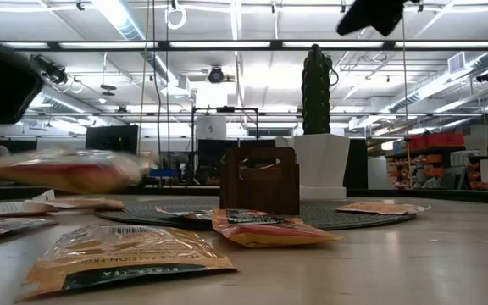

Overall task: Pick & Place Tea
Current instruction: Put the orange tea bag into the top section of the wooden organizer

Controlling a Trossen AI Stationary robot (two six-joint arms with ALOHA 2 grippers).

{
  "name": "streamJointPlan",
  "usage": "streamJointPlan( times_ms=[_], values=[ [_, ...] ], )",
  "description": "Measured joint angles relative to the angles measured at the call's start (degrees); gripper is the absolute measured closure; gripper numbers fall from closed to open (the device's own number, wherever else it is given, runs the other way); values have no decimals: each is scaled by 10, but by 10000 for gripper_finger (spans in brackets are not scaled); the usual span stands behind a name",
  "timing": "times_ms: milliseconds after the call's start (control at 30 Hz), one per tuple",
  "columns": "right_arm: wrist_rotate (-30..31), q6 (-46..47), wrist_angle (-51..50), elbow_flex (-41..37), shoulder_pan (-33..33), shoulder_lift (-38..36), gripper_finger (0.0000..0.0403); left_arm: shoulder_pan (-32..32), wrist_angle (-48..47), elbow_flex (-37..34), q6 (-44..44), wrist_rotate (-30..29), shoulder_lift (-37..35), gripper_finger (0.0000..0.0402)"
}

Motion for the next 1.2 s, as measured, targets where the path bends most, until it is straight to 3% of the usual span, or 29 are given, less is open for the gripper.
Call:
streamJointPlan(
  times_ms=[167, 433, 633, 933, 1200],
  values=[
    [-91, -18, 65, 0, -46, 0, 401, 23, 2, 29, 70, -15, 0, 401],
    [-322, 7, 79, 0, -125, 0, 399, 59, 1, 75, 191, -14, -1, 401],
    [-434, 53, 79, 0, -167, 0, 347, 87, -8, 102, 239, 0, -2, 401],
    [-496, 74, 95, 0, -174, 21, 214, 144, -26, 136, 337, 67, -2, 401],
    [-526, 99, 148, 0, -173, 52, 178, 193, -28, 144, 381, 132, -3, 401]
  ],
)
